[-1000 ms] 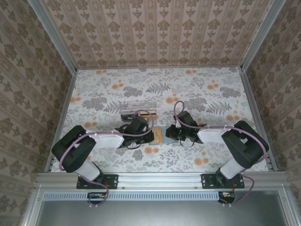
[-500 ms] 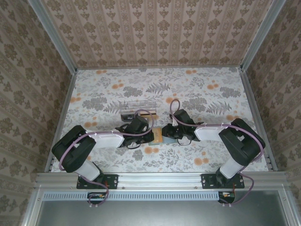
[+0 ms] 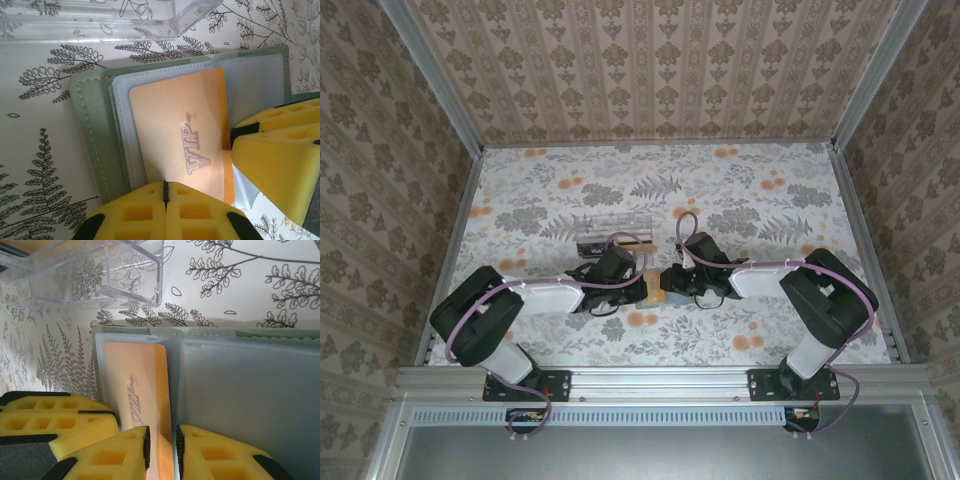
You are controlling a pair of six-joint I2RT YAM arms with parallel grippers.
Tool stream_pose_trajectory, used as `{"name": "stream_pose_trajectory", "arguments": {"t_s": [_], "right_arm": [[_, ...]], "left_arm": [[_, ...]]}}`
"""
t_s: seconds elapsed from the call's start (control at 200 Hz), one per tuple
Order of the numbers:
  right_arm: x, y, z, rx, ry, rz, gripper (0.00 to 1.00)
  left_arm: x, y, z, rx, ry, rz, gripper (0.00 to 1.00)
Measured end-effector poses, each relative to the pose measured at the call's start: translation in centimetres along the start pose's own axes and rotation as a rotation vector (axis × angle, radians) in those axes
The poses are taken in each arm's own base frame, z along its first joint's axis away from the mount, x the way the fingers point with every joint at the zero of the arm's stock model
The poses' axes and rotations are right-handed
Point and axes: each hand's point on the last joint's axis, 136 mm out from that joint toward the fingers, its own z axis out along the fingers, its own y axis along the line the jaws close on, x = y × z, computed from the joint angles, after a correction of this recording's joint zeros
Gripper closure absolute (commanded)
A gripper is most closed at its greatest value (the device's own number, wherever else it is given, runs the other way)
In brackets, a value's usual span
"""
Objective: Take the credit cards out of the card holder
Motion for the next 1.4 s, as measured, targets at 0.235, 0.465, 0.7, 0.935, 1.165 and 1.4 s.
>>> {"name": "stream_pose_trajectory", "arguments": {"t_s": [0.235,0.465,0.7,0.935,1.165,1.4], "right_arm": [[0.2,0.3,0.2,-0.022,0.012,-0.002,0.79],[0.3,0.3,0.2,-0.026,0.019,0.012,1.00],[0.3,-0.1,0.1,-0.045,0.019,0.026,1.00],[0.4,-0.9,-0.4,-0.073,0.010,0.056,1.00],[0.1,-1.9,-1.4,-0.064,-0.011,0.089,1.00],[0.1,-2.1,-1.7,-0.057,-0.009,0.090,1.00]], "left_arm": [[0.0,0.0,0.0,0.001,0.003,0.000,0.96],[0.0,0.1,0.0,-0.002,0.005,-0.006,0.96],[0.0,0.1,0.0,-0.002,0.005,-0.006,0.96],[-0.1,0.1,-0.1,-0.002,0.003,-0.007,0.96],[0.0,0.5,-0.1,-0.012,0.008,-0.013,0.96],[0.1,0.4,-0.5,-0.015,0.011,-0.012,0.91]]}}
